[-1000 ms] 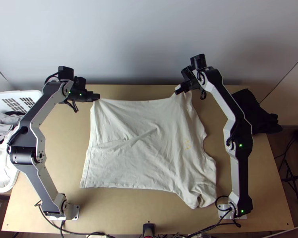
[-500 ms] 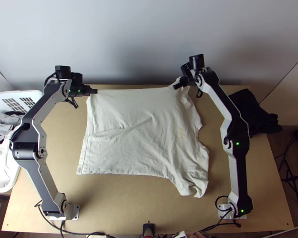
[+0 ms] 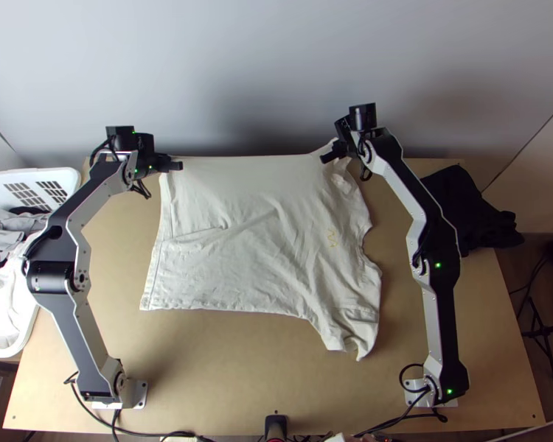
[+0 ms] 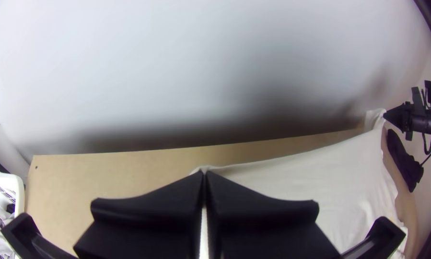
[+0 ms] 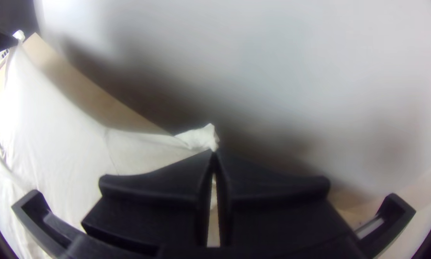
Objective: Fold the t-shirt
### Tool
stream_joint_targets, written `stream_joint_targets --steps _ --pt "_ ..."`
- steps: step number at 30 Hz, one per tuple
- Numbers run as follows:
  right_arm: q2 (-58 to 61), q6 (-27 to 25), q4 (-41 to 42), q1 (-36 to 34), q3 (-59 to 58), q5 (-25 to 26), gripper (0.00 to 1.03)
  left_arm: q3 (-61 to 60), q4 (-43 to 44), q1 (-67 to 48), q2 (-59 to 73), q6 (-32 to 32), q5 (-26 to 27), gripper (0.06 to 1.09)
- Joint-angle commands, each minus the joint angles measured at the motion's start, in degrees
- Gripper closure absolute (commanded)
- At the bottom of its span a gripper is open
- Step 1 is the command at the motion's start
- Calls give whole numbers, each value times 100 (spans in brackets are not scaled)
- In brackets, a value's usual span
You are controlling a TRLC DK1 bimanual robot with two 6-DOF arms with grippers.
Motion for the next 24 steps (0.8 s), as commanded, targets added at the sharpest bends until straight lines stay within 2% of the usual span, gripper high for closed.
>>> stream_joint_targets --steps 1,12,24 --pt "-275 37 41 39 -333 30 100 -624 579 -90 -400 -18 -48 105" --pt "-1778 99 446 399 -2373 12 100 -2022 1150 -134 -1341 18 -57 105" --pt "-3395 186 736 830 -4491 -14 100 -3164 1203 -143 -2343 -26 -40 105"
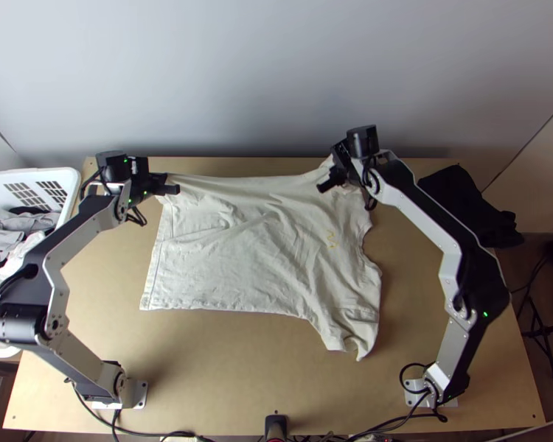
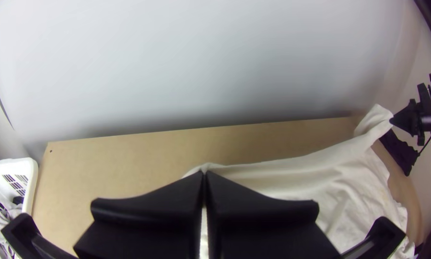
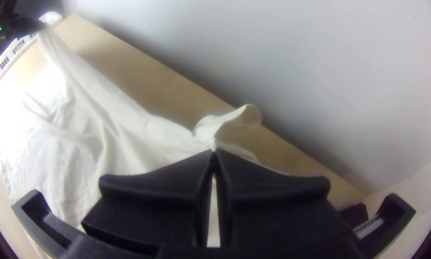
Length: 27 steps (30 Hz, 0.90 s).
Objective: Fold the t-shirt
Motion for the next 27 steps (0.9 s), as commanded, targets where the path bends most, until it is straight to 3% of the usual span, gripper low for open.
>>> stream_joint_targets --steps 1,27 --pt "-964 86 124 242 -1224 -18 100 -732 35 -6 -636 -37 19 105" --pt "-3301 200 -386 831 -3720 -317 100 -2569 -88 -164 -2262 24 90 105"
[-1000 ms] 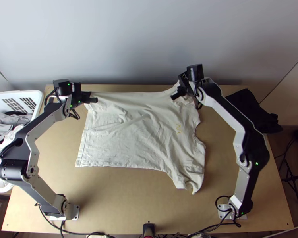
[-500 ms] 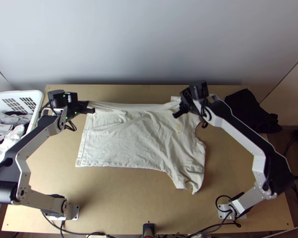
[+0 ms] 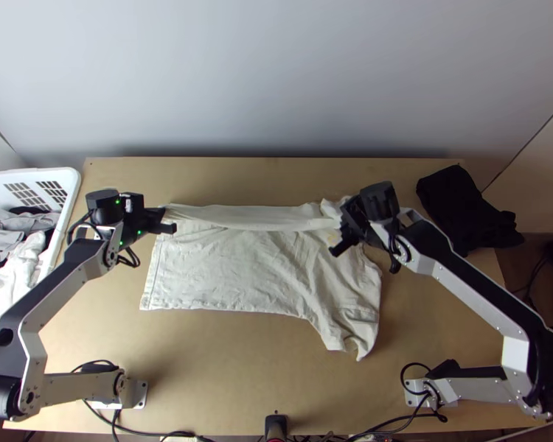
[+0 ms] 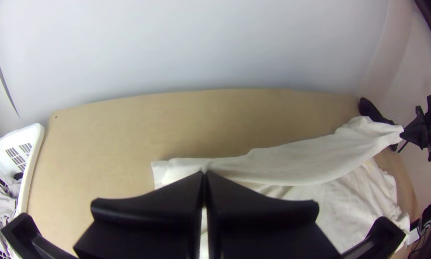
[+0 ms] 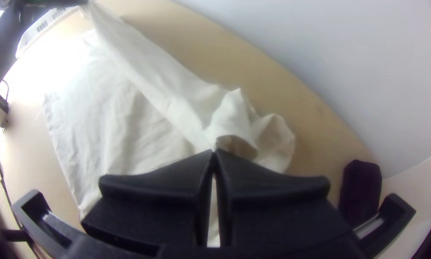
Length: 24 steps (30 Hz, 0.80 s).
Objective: Fold the t-shirt
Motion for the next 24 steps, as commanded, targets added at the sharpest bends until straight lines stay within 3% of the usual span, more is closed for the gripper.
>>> stream_joint_targets --steps 1,24 --pt "-403 49 -159 122 -542 -116 100 -447 -35 -17 -304 46 2 105" --pt "-509 14 -414 571 -1245 -265 100 -1018 114 0 -110 345 2 105"
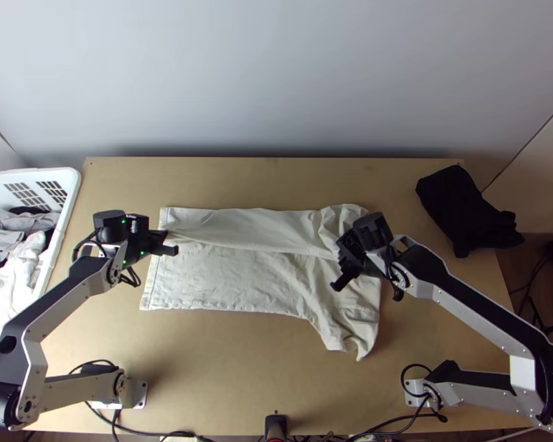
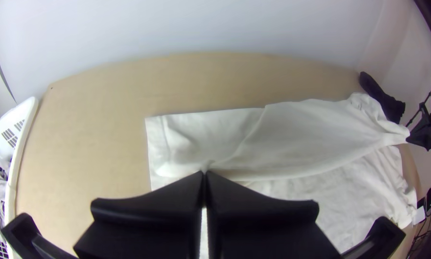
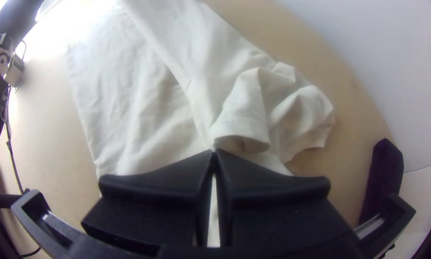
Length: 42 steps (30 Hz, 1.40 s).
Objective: Fold the t-shirt
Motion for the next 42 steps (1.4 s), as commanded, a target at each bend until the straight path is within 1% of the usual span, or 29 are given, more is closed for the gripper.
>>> stream_joint_targets --steps 1,9,10,11,12,14,15,16,17,18,19,20,21,23,25,27,31,34,37,42 --pt "-2 -23 -49 107 -234 -23 100 -173 53 16 139 113 2 105" --pt "77 -23 13 116 -418 -23 99 -357 194 -2 385 157 2 105" --pt "86 -23 30 116 -453 -23 91 -419 282 -2 438 192 2 105" --pt "95 -14 30 116 -506 -23 80 -472 308 -2 455 210 -6 104" --pt "86 -14 39 116 -568 -23 74 -498 308 16 464 201 2 100" --pt "86 12 39 125 -647 -23 72 -542 299 33 438 201 2 99" --pt "77 83 39 125 -664 -23 66 -551 273 33 394 192 2 92" --pt "51 162 39 116 -673 -23 53 -542 220 33 341 184 11 79" --pt "-2 214 48 116 -664 -23 36 -533 115 33 253 175 11 60" --pt "-28 232 39 81 -620 -23 16 -507 -26 42 121 166 11 44" --pt "-28 337 30 19 -541 -23 2 -489 -167 42 -37 175 11 32" --pt "-46 355 -66 -42 -427 -67 3 -454 -342 51 -213 184 11 27" --pt "-90 346 -163 -104 -330 -146 3 -401 -571 77 -397 192 29 25" --pt "-195 346 -374 -218 -137 -357 3 -287 -1107 200 -819 263 240 23" --pt "-327 346 -611 -235 4 -410 3 -225 -1687 367 -1215 351 503 21" --pt "-459 364 -831 -227 92 -471 3 -234 -2206 446 -1522 526 626 21" --pt "-722 487 -1183 -192 109 -559 3 -392 -3155 684 -2014 940 714 21" --pt "-872 496 -1332 -209 74 -612 3 -445 -3788 886 -2058 1124 714 21" --pt "-986 478 -1499 -209 48 -612 3 -533 -4122 1062 -2067 1326 705 21" --pt "-1276 434 -1930 63 -14 -629 3 -814 -4262 1228 -1944 1537 503 21"
